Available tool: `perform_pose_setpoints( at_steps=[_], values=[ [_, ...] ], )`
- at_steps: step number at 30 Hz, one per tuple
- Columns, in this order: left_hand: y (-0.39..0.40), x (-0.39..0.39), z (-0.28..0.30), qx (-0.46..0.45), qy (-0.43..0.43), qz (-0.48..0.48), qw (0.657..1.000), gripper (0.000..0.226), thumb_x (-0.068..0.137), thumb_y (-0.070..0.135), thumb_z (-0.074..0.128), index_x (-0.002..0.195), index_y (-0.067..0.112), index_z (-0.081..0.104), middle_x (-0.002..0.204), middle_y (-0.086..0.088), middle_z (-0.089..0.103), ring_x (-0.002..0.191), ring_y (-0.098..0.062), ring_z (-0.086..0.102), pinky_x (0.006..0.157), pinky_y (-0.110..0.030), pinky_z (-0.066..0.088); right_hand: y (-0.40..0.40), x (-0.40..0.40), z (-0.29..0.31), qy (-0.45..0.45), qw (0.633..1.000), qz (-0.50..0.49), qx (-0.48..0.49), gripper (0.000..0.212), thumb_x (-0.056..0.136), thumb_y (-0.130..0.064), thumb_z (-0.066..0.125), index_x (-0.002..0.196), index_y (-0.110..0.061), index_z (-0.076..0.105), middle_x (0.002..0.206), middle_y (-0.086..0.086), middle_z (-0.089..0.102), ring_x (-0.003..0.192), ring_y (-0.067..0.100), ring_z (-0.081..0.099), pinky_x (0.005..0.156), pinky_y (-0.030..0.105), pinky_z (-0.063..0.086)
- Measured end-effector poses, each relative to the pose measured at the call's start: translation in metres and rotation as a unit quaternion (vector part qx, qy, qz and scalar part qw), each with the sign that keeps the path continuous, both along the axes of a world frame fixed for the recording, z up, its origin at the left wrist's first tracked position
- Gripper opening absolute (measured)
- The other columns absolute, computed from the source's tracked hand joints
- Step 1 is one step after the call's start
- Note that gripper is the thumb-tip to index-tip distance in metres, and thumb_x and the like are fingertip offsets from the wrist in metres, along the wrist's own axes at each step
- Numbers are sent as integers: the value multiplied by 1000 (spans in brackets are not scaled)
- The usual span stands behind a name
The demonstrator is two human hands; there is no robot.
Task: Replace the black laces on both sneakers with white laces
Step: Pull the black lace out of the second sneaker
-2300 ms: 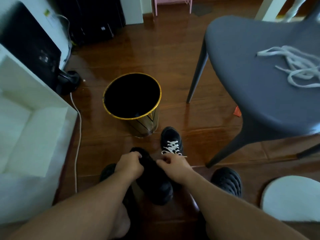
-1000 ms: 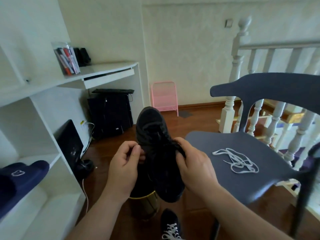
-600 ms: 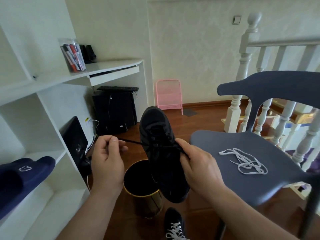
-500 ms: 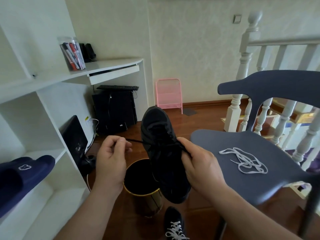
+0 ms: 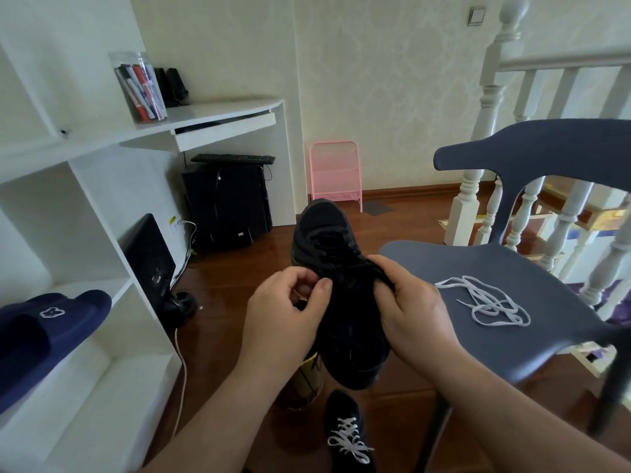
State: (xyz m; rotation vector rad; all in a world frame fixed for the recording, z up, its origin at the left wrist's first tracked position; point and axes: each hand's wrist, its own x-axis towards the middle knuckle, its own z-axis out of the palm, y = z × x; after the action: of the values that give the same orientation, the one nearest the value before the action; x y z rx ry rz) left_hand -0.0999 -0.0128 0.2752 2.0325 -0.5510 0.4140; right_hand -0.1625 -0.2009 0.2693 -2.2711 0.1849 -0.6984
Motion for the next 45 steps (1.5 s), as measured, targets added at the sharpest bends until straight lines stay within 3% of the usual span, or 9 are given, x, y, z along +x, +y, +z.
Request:
perform_pose_setpoints(
  at_steps=[2, 9, 14, 22, 27, 29, 35, 40, 45],
  values=[
    [-3, 1, -1, -38, 62, -24, 997, 7, 95, 45, 70, 91, 40, 71, 82, 15, 68, 82, -3, 64, 69, -21, 52, -2, 1, -1, 8, 1000, -9, -4, 33, 106, -28, 46, 129, -47, 58, 99, -20, 71, 92, 8, 66, 76, 38, 57],
    [-6, 3, -13, -82, 116, -46, 989, 10, 96, 47, 68, 98, 41, 60, 90, 5, 66, 85, -16, 66, 79, -51, 60, -4, 1, -3, 10, 1000, -6, -8, 35, 106, -27, 45, 134, -46, 56, 103, -20, 71, 94, 6, 66, 78, 38, 57],
    [-7, 2, -10, -111, 109, -75, 985, 17, 99, 42, 63, 116, 46, 61, 104, 10, 62, 95, -10, 64, 90, -43, 58, -5, 0, -2, -15, 1000, 3, 2, 36, 107, -26, 46, 136, -46, 57, 104, -22, 70, 96, 2, 66, 79, 38, 58],
    [-1, -6, -3, -77, 8, -109, 991, 17, 99, 33, 69, 112, 45, 68, 114, 18, 61, 111, -5, 61, 90, -14, 48, -5, -2, -1, -46, 999, 24, 11, 37, 106, -23, 50, 135, -45, 57, 108, -22, 71, 101, 3, 67, 82, 38, 57],
    [-1, -4, -2, -54, -18, -109, 992, 9, 103, 34, 62, 110, 37, 68, 111, 18, 60, 108, -9, 62, 90, -19, 50, -5, -1, -1, -48, 998, 30, -12, 38, 106, -24, 50, 136, -44, 58, 107, -21, 72, 99, 3, 67, 80, 32, 56],
    [0, -3, -3, -54, -25, -103, 993, 17, 103, 40, 59, 117, 33, 66, 113, 19, 59, 111, -8, 61, 92, -23, 51, -4, -2, -1, -52, 998, 37, -22, 38, 106, -23, 51, 138, -42, 59, 108, -21, 71, 100, 2, 66, 79, 26, 55],
    [2, -6, -1, 17, -30, -110, 993, 40, 101, 35, 67, 140, 38, 60, 122, 25, 53, 121, 0, 54, 96, -12, 47, -6, 0, -4, -57, 997, 29, -30, 38, 106, -24, 52, 139, -39, 59, 112, -18, 72, 102, 3, 66, 82, 27, 54],
    [12, 2, 4, -14, -73, -79, 994, 30, 99, 7, 69, 118, 27, 77, 113, 23, 69, 115, 5, 63, 97, -8, 44, -8, 5, -3, -46, 998, 23, -43, 39, 105, -26, 50, 142, -37, 58, 116, -15, 72, 105, 9, 67, 84, 30, 53],
    [25, 12, 4, 31, -138, -49, 989, 22, 86, 5, 82, 102, 21, 83, 99, 18, 73, 100, 2, 69, 92, -14, 53, -9, 5, -2, -38, 997, 39, -59, 40, 106, -26, 49, 144, -36, 57, 117, -15, 72, 105, 7, 66, 84, 29, 54]
  ],
)
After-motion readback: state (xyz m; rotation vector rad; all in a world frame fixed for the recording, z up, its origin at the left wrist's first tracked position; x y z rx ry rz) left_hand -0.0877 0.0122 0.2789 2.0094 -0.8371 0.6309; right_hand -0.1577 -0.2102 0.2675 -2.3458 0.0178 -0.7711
